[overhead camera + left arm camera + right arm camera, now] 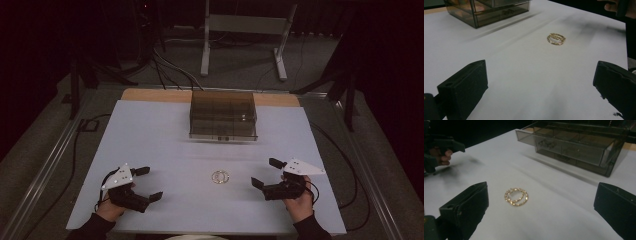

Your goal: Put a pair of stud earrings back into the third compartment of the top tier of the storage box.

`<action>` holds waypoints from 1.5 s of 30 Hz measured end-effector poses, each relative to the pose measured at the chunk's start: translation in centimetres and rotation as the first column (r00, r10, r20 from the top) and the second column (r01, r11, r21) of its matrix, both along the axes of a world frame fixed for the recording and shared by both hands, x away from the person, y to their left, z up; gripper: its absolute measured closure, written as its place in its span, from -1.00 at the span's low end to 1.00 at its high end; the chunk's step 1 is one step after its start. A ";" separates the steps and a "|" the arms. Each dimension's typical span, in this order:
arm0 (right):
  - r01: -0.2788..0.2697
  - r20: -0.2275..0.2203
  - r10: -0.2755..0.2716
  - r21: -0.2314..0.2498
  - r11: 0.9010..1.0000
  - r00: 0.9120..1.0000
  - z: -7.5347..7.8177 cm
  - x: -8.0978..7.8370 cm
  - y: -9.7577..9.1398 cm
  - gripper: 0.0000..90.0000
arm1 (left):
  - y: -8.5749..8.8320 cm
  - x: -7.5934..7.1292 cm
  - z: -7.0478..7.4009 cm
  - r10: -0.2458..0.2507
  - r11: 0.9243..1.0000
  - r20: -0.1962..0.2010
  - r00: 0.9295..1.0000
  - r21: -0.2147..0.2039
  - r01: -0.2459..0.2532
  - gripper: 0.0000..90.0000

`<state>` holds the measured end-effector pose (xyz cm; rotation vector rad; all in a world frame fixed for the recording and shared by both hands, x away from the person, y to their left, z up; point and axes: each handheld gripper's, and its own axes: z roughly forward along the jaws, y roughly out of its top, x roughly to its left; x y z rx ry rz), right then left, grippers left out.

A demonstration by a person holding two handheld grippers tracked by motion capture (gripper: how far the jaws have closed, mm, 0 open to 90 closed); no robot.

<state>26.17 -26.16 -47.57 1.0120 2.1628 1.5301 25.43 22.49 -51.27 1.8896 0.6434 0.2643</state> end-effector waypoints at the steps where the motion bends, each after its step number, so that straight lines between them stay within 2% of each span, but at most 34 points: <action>1: -0.003 0.000 0.003 0.003 1.000 1.000 0.2 0.1 0.1 -1.00 | 0.0 0.0 0.0 -0.001 1.000 0.001 1.000 0.000 0.001 -0.99; 12: -0.057 0.007 0.057 -0.007 0.998 0.998 1.3 1.4 1.9 -1.00 | 0.0 0.0 0.0 -0.007 1.000 0.000 1.000 -0.006 0.007 -0.99; 24: -0.123 0.005 0.123 -0.021 0.992 0.992 1.3 2.4 4.0 -1.00 | -0.1 -0.1 0.0 -0.013 1.000 -0.003 1.000 -0.005 0.013 -0.99; 33: -0.189 -0.007 0.189 -0.037 0.981 0.982 0.8 3.3 5.7 -1.00 | -0.2 -0.1 0.0 -0.020 1.000 0.002 1.000 0.000 0.020 -0.99; 39: -0.232 -0.054 0.229 -0.048 0.972 0.972 0.0 4.1 6.8 -1.00 | -0.3 -0.1 0.1 -0.027 1.000 0.004 1.000 0.003 0.027 -0.99; 45: -0.255 -0.082 0.248 -0.092 0.962 0.965 -1.1 4.8 7.6 -1.00 | -0.3 -0.2 0.1 -0.026 1.000 0.004 1.000 0.001 0.026 -0.99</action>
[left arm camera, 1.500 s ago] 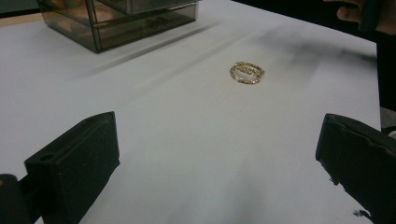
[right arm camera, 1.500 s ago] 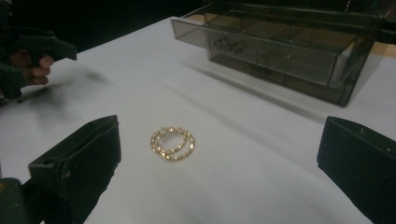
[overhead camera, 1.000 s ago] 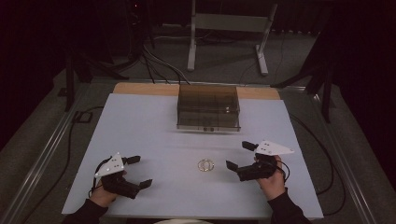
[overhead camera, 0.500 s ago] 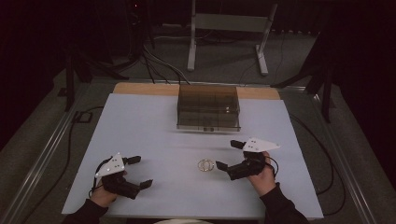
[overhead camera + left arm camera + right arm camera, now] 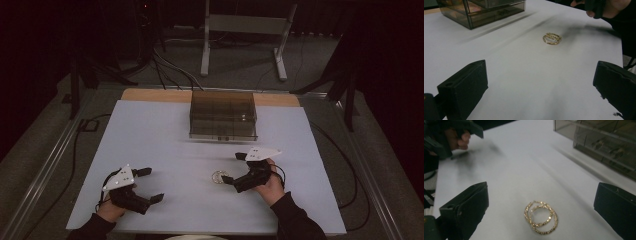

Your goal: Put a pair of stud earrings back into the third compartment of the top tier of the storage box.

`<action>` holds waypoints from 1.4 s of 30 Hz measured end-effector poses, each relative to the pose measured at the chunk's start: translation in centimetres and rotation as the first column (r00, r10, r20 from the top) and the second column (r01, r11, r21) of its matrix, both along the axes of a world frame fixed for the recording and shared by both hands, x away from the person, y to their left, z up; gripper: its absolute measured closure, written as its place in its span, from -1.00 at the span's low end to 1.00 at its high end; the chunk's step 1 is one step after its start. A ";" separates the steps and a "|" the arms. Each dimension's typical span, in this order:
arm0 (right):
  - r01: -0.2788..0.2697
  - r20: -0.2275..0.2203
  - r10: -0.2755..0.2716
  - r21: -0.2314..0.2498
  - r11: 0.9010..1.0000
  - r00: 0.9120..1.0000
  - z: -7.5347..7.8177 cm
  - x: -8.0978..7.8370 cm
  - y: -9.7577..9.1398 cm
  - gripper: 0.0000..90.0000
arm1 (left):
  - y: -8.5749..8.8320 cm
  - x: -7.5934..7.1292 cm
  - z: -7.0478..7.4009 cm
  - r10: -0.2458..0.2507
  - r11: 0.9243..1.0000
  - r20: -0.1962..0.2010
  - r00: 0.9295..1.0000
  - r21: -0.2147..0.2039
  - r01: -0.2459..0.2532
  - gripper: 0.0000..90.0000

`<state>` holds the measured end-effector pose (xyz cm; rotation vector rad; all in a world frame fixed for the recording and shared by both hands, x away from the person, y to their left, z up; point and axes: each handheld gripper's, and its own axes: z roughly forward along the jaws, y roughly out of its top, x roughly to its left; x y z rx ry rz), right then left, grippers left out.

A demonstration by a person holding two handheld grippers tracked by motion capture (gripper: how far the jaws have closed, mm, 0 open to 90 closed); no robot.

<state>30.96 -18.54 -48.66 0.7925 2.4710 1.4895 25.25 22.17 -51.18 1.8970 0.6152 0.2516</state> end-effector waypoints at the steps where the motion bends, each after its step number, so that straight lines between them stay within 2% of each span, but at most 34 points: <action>1: 0.001 -0.001 -0.001 -0.006 1.000 1.000 -0.2 0.1 0.1 -1.00 | 0.0 0.0 0.0 0.000 1.000 0.000 1.000 0.001 0.000 -0.99; 4: 0.010 -0.011 -0.010 -0.021 1.000 1.000 -0.6 0.4 0.2 -0.91 | 0.0 0.0 0.0 -0.001 1.000 -0.003 1.000 0.000 0.001 -0.99; 11: 0.029 -0.029 -0.031 -0.073 0.997 0.999 -1.4 1.1 0.5 -0.88 | 0.0 0.0 0.0 -0.001 1.000 -0.005 1.000 -0.009 0.001 -0.99; 13: 0.059 -0.033 -0.062 -0.099 0.993 0.998 -1.7 1.3 0.7 -0.69 | 0.0 0.0 0.0 -0.001 1.000 -0.003 1.000 -0.011 0.001 -0.99; 15: 0.076 -0.046 -0.082 -0.118 0.990 0.996 -2.0 1.5 1.0 -0.62 | 0.0 0.0 0.0 -0.002 1.000 -0.004 1.000 -0.011 0.002 -0.99; 20: 0.095 -0.051 -0.104 -0.161 0.982 0.993 -2.6 1.8 1.3 -0.18 | 0.0 0.1 0.0 -0.003 1.000 -0.006 1.000 -0.008 0.003 -0.99; 24: 0.079 -0.052 -0.091 -0.191 0.978 0.995 -2.8 2.1 1.5 0.29 | 0.0 0.1 0.0 -0.004 1.000 -0.006 1.000 -0.007 0.004 -0.99; 27: 0.057 -0.067 -0.073 -0.205 0.977 0.995 -3.1 2.3 1.8 0.47 | 0.0 0.1 -0.1 -0.004 1.000 -0.007 1.000 -0.008 0.004 -0.99; 34: 0.025 -0.074 -0.046 -0.262 0.965 0.996 -3.8 2.5 2.5 0.69 | 0.0 0.1 -0.1 -0.006 1.000 -0.007 1.000 -0.007 0.006 -0.99; 37: 0.018 -0.071 -0.039 -0.272 0.962 0.997 -3.9 2.5 2.7 0.71 | 0.0 0.1 -0.1 -0.007 1.000 -0.009 1.000 -0.006 0.007 -0.99; 40: 0.009 -0.058 -0.027 -0.288 0.958 0.998 -3.9 2.5 2.9 0.80 | 0.0 0.1 -0.1 -0.007 1.000 -0.011 1.000 -0.005 0.007 -0.99; 42: -0.004 -0.066 -0.015 -0.285 0.959 0.998 -3.8 2.5 2.9 0.89 | 0.0 0.1 -0.1 -0.008 1.000 -0.011 1.000 -0.005 0.008 -0.99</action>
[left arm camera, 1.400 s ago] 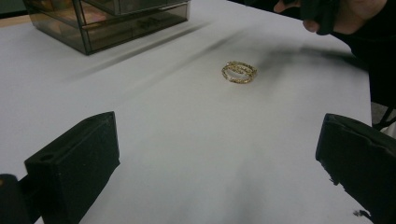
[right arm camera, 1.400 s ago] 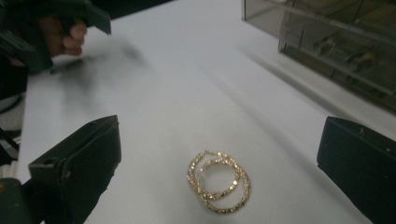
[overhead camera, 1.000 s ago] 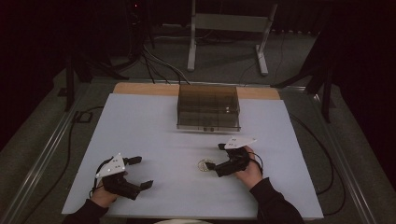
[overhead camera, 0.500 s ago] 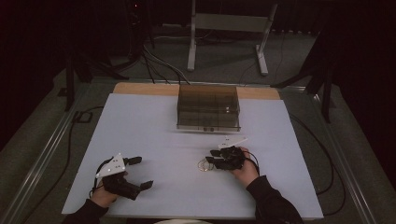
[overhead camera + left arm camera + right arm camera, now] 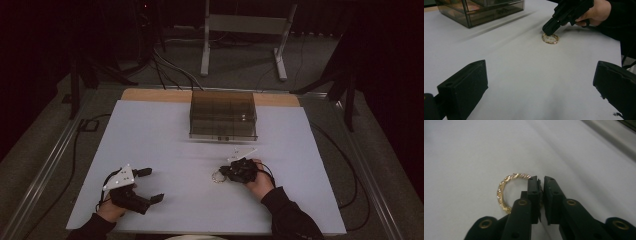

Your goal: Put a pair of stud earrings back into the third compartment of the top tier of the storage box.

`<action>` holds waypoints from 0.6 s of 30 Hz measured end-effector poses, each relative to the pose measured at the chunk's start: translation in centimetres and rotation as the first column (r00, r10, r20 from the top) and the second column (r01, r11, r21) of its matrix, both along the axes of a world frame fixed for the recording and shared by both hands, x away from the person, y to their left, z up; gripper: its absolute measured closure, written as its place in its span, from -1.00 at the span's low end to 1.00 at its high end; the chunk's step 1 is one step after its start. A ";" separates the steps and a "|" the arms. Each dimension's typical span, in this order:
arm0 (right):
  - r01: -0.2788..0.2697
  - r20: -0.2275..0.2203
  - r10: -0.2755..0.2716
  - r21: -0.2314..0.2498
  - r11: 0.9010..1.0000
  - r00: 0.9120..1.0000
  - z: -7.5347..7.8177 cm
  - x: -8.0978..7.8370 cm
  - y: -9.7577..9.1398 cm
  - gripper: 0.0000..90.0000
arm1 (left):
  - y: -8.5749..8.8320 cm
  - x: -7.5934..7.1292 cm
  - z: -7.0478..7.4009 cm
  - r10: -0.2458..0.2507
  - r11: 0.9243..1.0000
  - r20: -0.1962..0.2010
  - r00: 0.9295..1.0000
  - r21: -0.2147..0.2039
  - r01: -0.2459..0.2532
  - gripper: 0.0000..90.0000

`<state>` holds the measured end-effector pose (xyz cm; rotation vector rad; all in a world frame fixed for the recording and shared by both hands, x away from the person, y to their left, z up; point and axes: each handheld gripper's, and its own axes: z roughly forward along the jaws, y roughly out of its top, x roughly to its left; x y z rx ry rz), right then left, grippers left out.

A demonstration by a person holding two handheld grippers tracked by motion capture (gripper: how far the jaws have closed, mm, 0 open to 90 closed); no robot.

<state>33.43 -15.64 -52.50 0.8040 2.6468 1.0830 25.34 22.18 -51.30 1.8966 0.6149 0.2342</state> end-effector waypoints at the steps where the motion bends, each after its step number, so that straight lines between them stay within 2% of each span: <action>1: -0.007 -0.002 0.007 0.000 1.000 1.000 0.0 0.0 0.0 0.89 | 0.0 0.0 0.0 0.000 1.000 0.000 1.000 0.000 0.000 -0.99; 5: -0.028 -0.012 0.029 0.010 1.000 1.000 0.2 -0.1 -0.1 0.90 | 0.0 0.0 0.0 0.000 1.000 -0.001 1.000 0.000 0.000 -0.99; 18: -0.030 -0.014 0.031 0.049 0.998 0.999 1.4 -0.4 -0.3 0.92 | 0.0 0.0 0.0 0.002 1.000 0.002 1.000 0.002 -0.002 -0.99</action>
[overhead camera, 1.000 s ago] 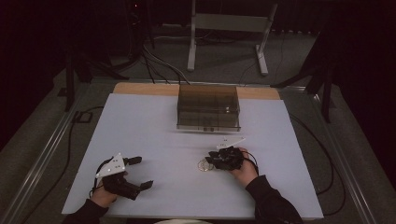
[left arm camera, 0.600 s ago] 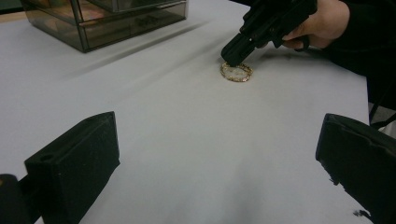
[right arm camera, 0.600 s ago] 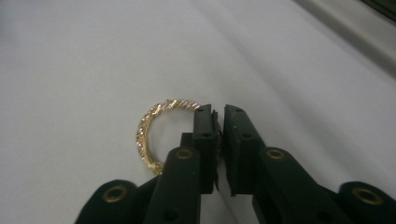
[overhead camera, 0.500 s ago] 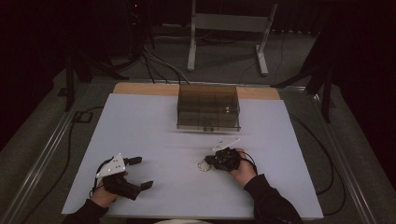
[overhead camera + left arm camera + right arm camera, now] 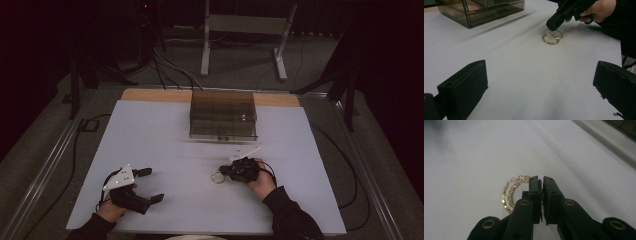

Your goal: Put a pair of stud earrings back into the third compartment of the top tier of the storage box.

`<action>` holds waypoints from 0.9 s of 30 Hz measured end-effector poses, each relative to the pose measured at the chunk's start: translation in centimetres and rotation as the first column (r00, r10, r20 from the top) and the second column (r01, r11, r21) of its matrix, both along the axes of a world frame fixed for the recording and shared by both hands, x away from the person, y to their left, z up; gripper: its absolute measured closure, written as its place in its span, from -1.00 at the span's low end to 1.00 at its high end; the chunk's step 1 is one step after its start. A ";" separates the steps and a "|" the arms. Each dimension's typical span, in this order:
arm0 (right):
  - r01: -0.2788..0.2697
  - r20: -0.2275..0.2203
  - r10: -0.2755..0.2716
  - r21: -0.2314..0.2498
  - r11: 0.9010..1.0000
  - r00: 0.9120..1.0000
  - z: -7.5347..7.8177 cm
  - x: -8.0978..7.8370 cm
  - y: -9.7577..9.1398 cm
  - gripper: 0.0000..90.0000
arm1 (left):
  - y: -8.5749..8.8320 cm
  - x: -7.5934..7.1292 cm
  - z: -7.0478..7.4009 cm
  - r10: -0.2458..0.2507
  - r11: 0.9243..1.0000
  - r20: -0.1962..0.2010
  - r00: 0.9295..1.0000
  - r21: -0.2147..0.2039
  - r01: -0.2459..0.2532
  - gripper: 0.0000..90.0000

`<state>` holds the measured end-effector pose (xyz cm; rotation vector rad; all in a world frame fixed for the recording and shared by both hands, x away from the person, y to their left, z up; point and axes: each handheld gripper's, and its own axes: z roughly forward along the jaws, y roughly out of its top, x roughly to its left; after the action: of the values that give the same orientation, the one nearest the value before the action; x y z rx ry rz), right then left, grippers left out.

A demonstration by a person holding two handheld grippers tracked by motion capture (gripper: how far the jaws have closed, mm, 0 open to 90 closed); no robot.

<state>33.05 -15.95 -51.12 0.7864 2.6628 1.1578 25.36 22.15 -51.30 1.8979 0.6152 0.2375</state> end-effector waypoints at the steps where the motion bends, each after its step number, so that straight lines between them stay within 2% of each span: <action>1: -0.002 0.000 0.002 0.005 1.000 1.000 0.2 -0.1 0.0 0.92 | 0.0 0.0 0.0 0.000 1.000 0.000 1.000 0.000 0.000 -0.99; 7: -0.005 -0.002 0.005 0.019 1.000 1.000 0.8 -0.2 -0.2 0.92 | 0.0 0.0 0.0 0.000 1.000 0.000 1.000 0.002 0.000 -0.99; 17: -0.005 0.023 0.004 0.058 0.998 1.000 2.4 -0.3 -0.5 0.92 | 0.0 0.0 0.0 0.000 1.000 0.000 1.000 0.002 0.000 -0.99; 27: 0.003 0.053 -0.007 0.077 0.997 0.999 4.2 0.1 -0.9 0.92 | 0.0 0.0 0.0 0.000 1.000 0.000 1.000 0.004 0.000 -0.99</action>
<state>33.11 -16.84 -46.88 0.7635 2.5859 1.2686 25.37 22.11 -51.32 1.9015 0.6149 0.2393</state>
